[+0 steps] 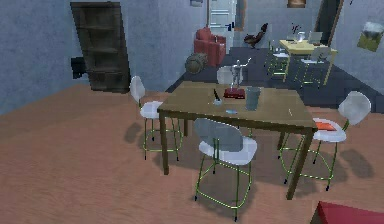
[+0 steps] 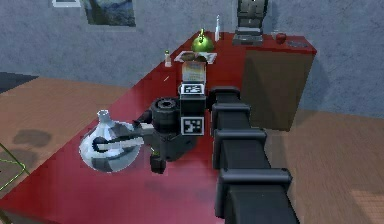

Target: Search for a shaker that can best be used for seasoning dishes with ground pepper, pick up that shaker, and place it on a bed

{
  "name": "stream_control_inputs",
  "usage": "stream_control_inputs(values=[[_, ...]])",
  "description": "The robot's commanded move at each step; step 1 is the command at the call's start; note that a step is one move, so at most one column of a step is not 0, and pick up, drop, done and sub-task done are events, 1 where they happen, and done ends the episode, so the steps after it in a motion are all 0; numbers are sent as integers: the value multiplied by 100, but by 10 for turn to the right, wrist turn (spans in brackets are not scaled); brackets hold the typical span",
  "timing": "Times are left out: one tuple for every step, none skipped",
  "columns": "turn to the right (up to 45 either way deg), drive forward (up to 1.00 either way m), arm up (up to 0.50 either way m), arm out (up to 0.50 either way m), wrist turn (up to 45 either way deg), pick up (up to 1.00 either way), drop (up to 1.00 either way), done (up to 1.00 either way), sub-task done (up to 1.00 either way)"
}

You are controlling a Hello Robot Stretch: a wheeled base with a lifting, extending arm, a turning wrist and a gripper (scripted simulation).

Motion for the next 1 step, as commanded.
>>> stream_control_inputs(values=[[0,0,0,0,270,0,0,0,0]])
